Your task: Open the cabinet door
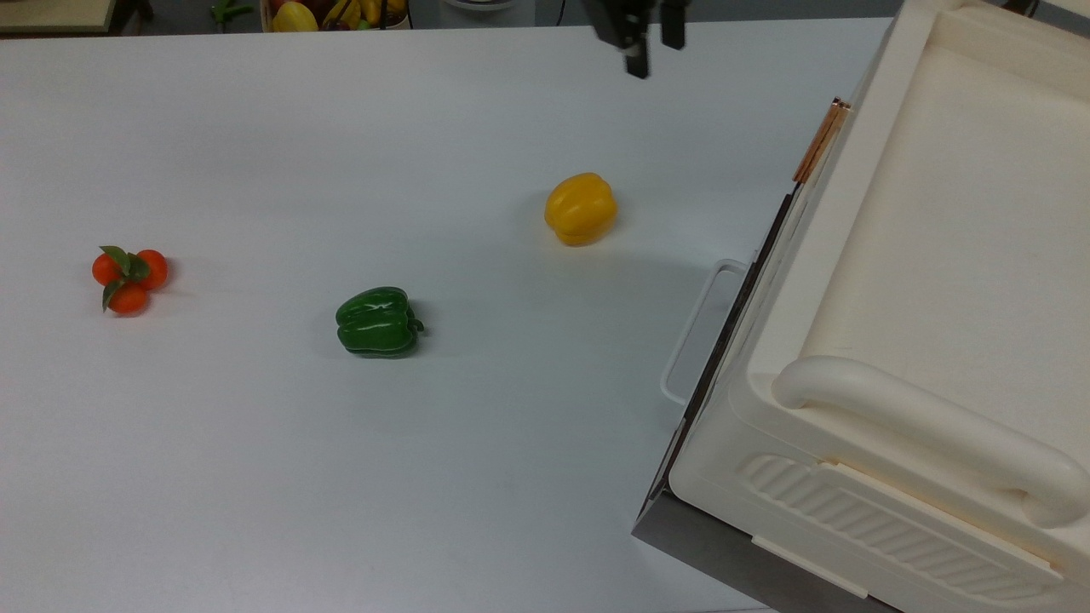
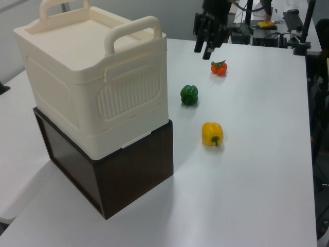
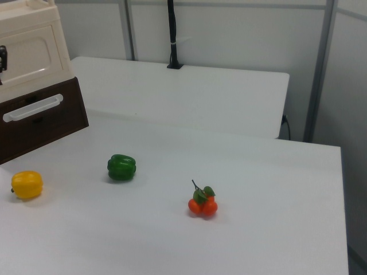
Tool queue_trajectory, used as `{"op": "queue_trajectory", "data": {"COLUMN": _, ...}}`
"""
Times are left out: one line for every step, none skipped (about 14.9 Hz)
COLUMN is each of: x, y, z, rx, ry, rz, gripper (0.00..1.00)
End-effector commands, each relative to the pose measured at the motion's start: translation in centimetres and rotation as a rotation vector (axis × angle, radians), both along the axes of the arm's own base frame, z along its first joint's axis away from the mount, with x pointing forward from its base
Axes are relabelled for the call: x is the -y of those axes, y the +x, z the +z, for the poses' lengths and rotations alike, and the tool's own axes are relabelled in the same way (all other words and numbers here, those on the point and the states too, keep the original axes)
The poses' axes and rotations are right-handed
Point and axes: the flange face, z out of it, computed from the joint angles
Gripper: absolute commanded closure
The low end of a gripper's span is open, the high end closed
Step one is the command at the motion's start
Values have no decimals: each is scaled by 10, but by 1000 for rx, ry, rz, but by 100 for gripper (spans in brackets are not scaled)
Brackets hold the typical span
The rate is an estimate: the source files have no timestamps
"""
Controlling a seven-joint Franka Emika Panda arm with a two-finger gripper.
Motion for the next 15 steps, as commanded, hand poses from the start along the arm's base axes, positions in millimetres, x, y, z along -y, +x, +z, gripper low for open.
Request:
{"op": "queue_trajectory", "data": {"x": -20, "y": 9, "z": 6, "rx": 60, "ry": 104, "rz": 34, "gripper": 54}}
{"op": "queue_trajectory", "data": {"x": -26, "y": 10, "z": 7, "rx": 72, "ry": 113, "rz": 47, "gripper": 54}}
{"op": "queue_trajectory", "data": {"x": -35, "y": 11, "z": 7, "rx": 75, "ry": 119, "rz": 61, "gripper": 56}}
{"op": "queue_trajectory", "data": {"x": -43, "y": 13, "z": 8, "rx": 86, "ry": 128, "rz": 71, "gripper": 57}}
{"op": "queue_trajectory", "data": {"x": -49, "y": 15, "z": 8, "rx": 101, "ry": 138, "rz": 77, "gripper": 58}}
{"op": "queue_trajectory", "data": {"x": -53, "y": 18, "z": 7, "rx": 123, "ry": 149, "rz": 77, "gripper": 58}}
{"op": "queue_trajectory", "data": {"x": -56, "y": 19, "z": 8, "rx": 144, "ry": 160, "rz": 77, "gripper": 62}}
{"op": "queue_trajectory", "data": {"x": -62, "y": 19, "z": 7, "rx": 155, "ry": 169, "rz": 79, "gripper": 64}}
{"op": "queue_trajectory", "data": {"x": -67, "y": 19, "z": 6, "rx": 156, "ry": 174, "rz": 87, "gripper": 65}}
{"op": "queue_trajectory", "data": {"x": -71, "y": 19, "z": 4, "rx": 157, "ry": 174, "rz": 95, "gripper": 65}}
{"op": "queue_trajectory", "data": {"x": -75, "y": 19, "z": 3, "rx": 167, "ry": 181, "rz": 99, "gripper": 69}}
{"op": "queue_trajectory", "data": {"x": -77, "y": 19, "z": 6, "rx": 187, "ry": 193, "rz": 96, "gripper": 70}}
{"op": "queue_trajectory", "data": {"x": -79, "y": 20, "z": 8, "rx": 205, "ry": 202, "rz": 94, "gripper": 70}}
{"op": "queue_trajectory", "data": {"x": -81, "y": 21, "z": 7, "rx": 211, "ry": 207, "rz": 93, "gripper": 70}}
{"op": "queue_trajectory", "data": {"x": -81, "y": 23, "z": 5, "rx": 215, "ry": 209, "rz": 91, "gripper": 71}}
